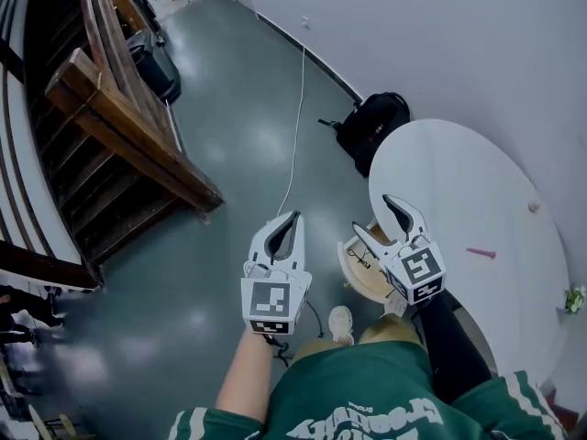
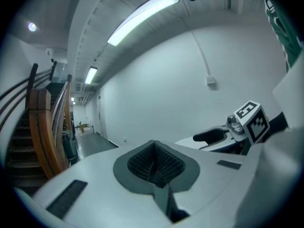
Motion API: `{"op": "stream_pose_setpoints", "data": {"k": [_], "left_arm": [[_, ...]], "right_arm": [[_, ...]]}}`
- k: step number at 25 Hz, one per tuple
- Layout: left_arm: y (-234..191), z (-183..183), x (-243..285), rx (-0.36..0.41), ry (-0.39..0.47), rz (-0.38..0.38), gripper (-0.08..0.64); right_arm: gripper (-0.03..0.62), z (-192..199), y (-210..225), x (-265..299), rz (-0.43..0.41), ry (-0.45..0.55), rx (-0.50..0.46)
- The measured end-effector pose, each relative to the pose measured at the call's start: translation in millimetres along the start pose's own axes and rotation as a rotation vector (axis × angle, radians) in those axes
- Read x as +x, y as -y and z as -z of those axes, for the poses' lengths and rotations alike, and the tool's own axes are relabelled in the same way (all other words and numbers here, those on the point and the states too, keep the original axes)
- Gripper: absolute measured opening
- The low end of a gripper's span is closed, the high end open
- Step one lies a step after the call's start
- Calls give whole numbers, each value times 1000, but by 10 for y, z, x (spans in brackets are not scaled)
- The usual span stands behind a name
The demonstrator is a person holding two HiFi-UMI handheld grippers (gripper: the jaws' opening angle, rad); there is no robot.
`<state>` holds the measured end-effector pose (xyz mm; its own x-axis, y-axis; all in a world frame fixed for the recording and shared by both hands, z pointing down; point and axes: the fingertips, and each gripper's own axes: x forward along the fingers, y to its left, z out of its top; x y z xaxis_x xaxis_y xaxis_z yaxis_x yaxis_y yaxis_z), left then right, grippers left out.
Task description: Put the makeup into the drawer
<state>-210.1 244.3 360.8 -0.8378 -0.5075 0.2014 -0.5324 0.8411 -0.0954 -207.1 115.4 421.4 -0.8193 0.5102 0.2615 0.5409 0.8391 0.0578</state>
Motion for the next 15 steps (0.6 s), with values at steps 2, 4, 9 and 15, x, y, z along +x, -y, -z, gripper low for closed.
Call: {"op": "stream_pose_setpoints", "data": {"k": [2,4,9,15], "left_arm": [[-3,-172,31,23,23,1,-1],[-1,-346,68,35,50,4,0],[44,-710,163,39,119,12,0],[320,-856,332,50,141,56,0]], "right_arm": [[333,-365,79,-65,27,67,-24],[333,-716,161,-150,57,133,-35],[325,-1350,295,-442,135,235,-97],[325,-1257,489,-683,178,216,-87]]}}
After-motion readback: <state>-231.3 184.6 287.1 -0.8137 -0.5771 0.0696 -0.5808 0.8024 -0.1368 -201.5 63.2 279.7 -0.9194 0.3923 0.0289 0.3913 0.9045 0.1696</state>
